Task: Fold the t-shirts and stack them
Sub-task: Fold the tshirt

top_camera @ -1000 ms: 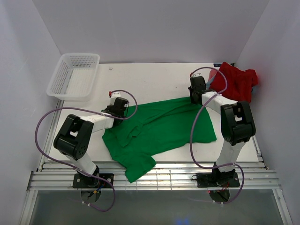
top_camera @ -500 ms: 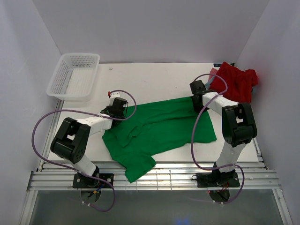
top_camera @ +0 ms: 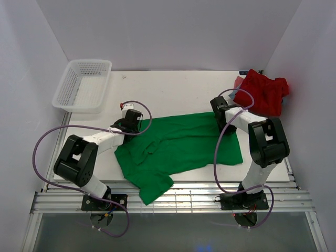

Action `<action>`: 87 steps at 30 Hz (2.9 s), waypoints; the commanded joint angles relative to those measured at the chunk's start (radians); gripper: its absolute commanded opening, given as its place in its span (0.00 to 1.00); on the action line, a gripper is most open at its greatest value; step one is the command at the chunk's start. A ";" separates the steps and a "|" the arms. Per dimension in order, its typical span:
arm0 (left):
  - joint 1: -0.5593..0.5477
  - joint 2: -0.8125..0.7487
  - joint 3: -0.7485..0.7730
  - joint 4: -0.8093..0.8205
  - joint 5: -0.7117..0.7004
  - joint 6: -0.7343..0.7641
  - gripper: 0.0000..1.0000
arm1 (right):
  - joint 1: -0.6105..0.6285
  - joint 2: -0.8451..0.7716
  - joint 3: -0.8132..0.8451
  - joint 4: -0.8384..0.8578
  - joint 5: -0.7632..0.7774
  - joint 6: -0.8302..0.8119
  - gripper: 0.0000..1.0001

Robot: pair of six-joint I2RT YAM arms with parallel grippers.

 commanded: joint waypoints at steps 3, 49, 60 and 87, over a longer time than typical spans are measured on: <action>0.004 0.070 0.079 -0.114 -0.018 -0.014 0.17 | 0.027 -0.183 -0.045 0.068 -0.009 -0.006 0.41; 0.112 0.375 0.613 -0.084 -0.027 0.177 0.33 | -0.007 0.025 0.325 0.483 -0.431 -0.086 0.23; -0.035 -0.008 0.262 -0.182 -0.017 0.015 0.69 | 0.220 -0.106 0.155 0.457 -0.540 -0.048 0.33; -0.134 0.018 0.083 -0.185 -0.103 -0.067 0.41 | 0.417 0.047 -0.003 0.499 -0.482 0.058 0.09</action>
